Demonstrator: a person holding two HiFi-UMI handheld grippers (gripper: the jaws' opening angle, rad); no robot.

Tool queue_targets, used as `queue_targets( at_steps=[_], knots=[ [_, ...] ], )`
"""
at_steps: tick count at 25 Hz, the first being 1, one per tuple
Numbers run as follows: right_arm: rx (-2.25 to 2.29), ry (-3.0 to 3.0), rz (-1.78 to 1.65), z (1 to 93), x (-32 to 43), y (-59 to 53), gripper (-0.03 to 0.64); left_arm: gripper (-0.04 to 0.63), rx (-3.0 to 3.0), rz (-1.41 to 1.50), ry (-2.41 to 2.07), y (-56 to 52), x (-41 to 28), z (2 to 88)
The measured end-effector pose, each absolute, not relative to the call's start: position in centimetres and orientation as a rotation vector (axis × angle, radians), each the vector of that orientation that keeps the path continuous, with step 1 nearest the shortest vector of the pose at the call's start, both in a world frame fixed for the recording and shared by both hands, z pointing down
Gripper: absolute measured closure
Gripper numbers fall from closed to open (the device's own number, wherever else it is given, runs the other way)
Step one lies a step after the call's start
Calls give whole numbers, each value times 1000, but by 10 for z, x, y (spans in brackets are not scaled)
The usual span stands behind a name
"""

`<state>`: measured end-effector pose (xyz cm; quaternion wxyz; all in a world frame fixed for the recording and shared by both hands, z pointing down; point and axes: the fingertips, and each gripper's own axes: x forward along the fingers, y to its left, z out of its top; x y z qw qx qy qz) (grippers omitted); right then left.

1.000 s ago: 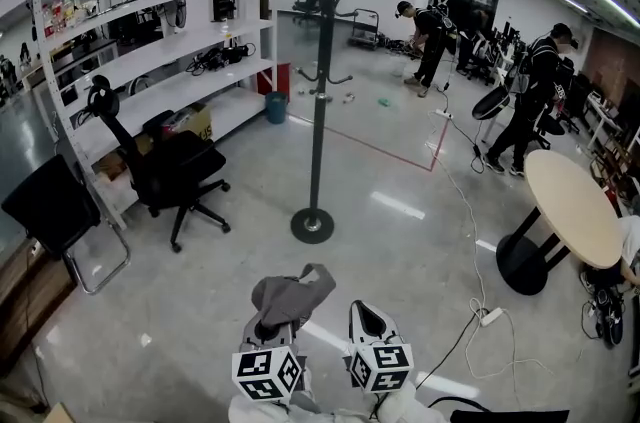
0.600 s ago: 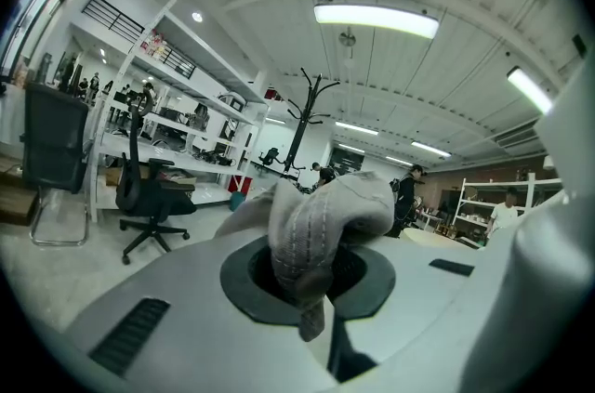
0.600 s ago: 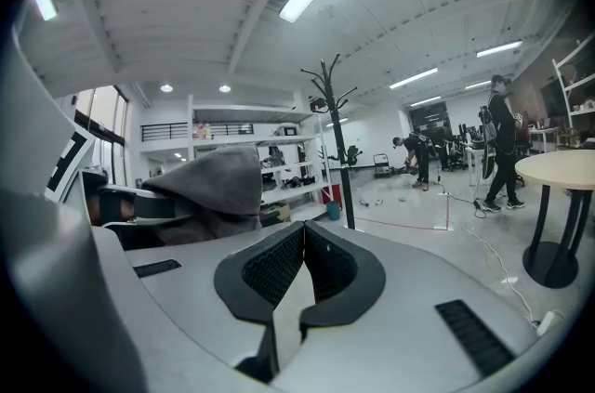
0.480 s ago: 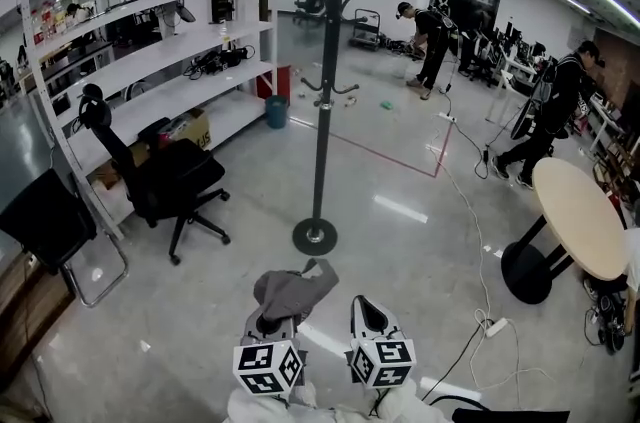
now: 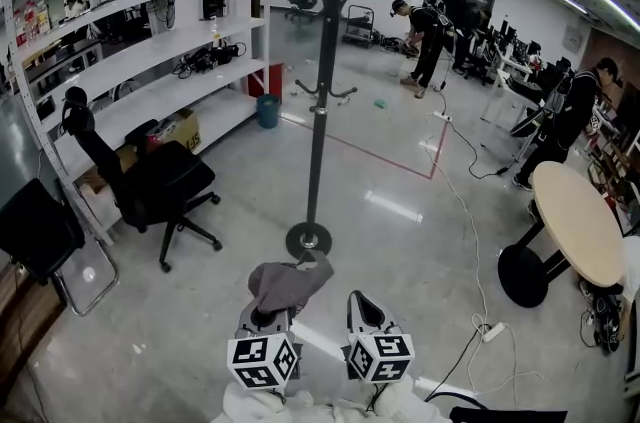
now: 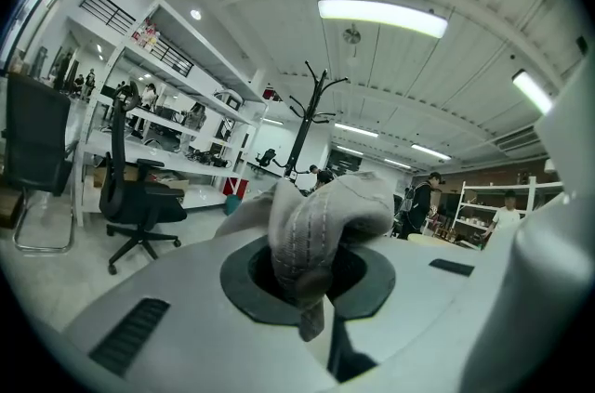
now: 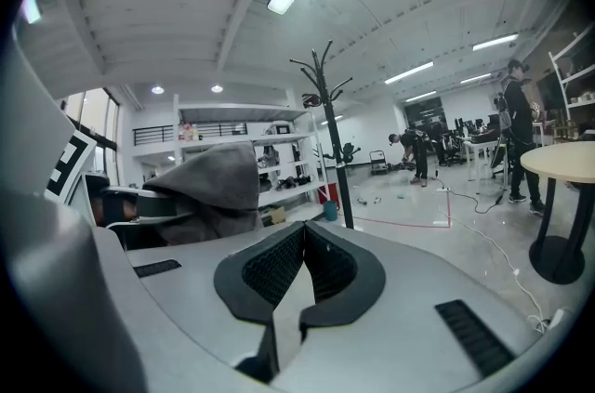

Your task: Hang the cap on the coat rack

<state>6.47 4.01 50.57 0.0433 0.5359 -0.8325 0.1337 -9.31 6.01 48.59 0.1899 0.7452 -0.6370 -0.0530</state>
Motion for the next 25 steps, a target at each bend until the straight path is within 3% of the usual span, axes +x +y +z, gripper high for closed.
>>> queue_targets(
  at_steps=[25],
  knots=[
    [1718,-2477,464,517,77,-36,606,580,2091,-91,-1772,-11,-99,500]
  ],
)
